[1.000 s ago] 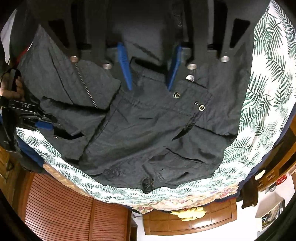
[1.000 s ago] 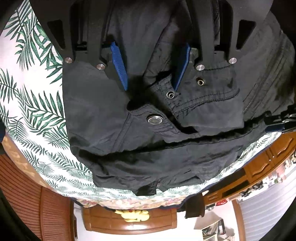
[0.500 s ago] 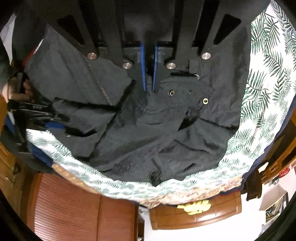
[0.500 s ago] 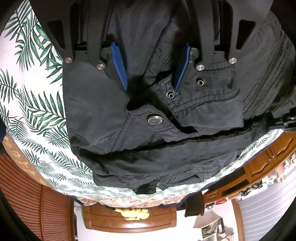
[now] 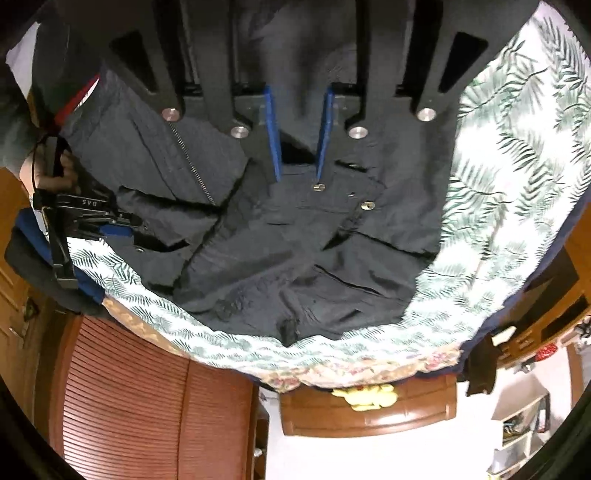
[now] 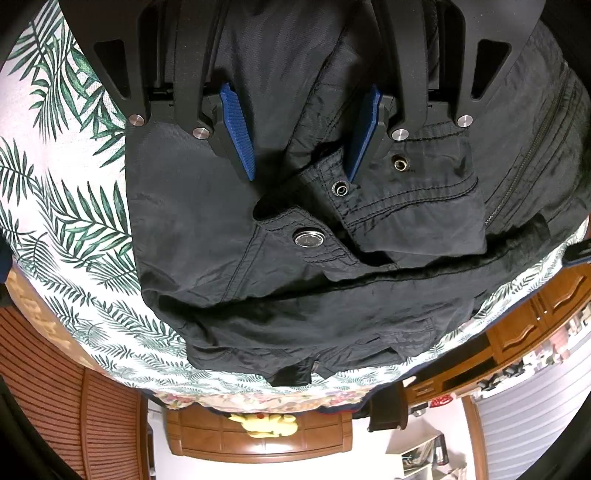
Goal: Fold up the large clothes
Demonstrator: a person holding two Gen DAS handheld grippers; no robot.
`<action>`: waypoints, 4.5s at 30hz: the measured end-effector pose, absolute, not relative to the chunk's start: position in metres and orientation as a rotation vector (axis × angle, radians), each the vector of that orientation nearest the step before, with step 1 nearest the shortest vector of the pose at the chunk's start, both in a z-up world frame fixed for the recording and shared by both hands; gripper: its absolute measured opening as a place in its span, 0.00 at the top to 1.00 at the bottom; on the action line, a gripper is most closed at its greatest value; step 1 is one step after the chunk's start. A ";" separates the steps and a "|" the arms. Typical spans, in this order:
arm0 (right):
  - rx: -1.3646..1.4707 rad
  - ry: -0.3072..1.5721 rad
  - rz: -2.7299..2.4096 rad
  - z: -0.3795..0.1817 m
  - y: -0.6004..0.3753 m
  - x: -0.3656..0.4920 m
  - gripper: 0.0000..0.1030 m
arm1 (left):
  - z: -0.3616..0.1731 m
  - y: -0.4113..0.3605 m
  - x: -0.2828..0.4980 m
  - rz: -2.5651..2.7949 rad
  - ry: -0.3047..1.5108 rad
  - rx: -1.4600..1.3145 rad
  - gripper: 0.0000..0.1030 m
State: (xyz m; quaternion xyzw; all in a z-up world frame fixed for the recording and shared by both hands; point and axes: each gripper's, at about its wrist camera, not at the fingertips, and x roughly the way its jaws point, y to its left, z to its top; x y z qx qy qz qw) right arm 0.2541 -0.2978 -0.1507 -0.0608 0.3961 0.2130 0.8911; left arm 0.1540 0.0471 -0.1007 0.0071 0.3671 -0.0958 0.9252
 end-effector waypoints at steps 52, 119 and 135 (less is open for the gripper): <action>-0.244 0.967 0.414 -0.122 -0.361 0.146 0.44 | -0.156 0.133 0.062 0.001 0.826 -0.111 0.62; -0.111 0.390 0.586 0.138 -0.383 0.034 0.96 | 0.111 0.119 -0.042 -0.099 0.288 0.050 0.98; -0.144 0.611 0.434 0.000 -0.345 0.224 0.96 | 0.025 0.114 0.147 -0.012 0.443 -0.011 0.97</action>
